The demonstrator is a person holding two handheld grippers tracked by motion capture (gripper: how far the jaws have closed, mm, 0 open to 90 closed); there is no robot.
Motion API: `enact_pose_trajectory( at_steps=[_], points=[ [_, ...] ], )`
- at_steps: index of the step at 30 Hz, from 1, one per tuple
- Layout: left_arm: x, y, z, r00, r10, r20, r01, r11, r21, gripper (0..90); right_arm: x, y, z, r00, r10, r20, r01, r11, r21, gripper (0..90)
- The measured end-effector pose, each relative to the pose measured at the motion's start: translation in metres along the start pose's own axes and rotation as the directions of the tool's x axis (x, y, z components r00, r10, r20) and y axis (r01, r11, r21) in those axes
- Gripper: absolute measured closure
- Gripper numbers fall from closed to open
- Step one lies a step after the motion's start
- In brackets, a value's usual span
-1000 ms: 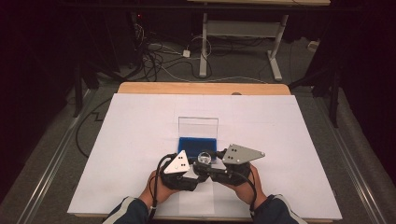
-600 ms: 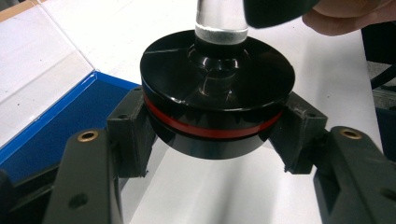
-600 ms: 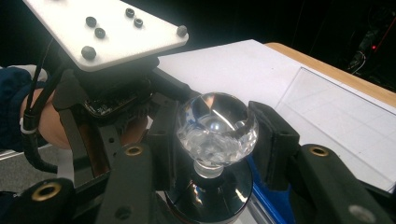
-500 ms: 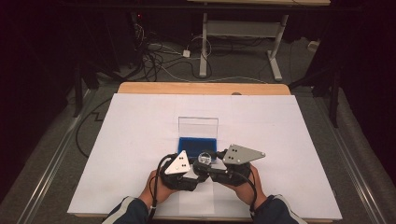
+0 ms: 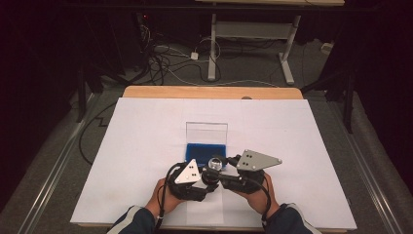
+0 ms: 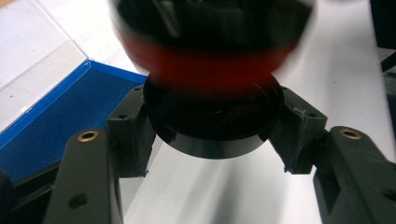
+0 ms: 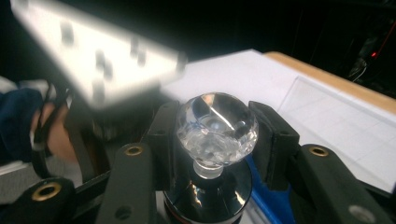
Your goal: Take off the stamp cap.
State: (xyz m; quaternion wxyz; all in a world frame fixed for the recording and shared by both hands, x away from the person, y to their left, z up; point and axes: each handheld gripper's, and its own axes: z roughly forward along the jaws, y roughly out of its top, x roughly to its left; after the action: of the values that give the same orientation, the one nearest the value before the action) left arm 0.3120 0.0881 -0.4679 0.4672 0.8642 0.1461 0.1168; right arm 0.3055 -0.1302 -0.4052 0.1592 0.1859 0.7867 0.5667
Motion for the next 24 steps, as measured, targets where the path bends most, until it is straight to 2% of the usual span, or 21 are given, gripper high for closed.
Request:
enact_pose_trajectory(
  at_steps=[2,9,24],
  points=[
    [-0.003,0.003,0.000,0.9998,0.020,-0.007,-0.020,0.9998,0.002,36.4,0.002,0.003,-0.002,0.9993,-0.037,0.009,0.037,0.999,0.024,56.5],
    [-0.001,0.002,-0.001,0.9998,0.008,-0.017,-0.008,1.0000,0.005,36.4,-0.001,0.003,-0.005,0.9997,-0.022,0.008,0.022,1.000,0.019,56.5],
    [0.005,-0.001,-0.008,0.9993,-0.005,-0.038,0.006,1.0000,0.007,36.4,-0.008,0.003,-0.015,0.9987,-0.016,0.047,0.015,1.000,0.019,56.5]
  ],
)
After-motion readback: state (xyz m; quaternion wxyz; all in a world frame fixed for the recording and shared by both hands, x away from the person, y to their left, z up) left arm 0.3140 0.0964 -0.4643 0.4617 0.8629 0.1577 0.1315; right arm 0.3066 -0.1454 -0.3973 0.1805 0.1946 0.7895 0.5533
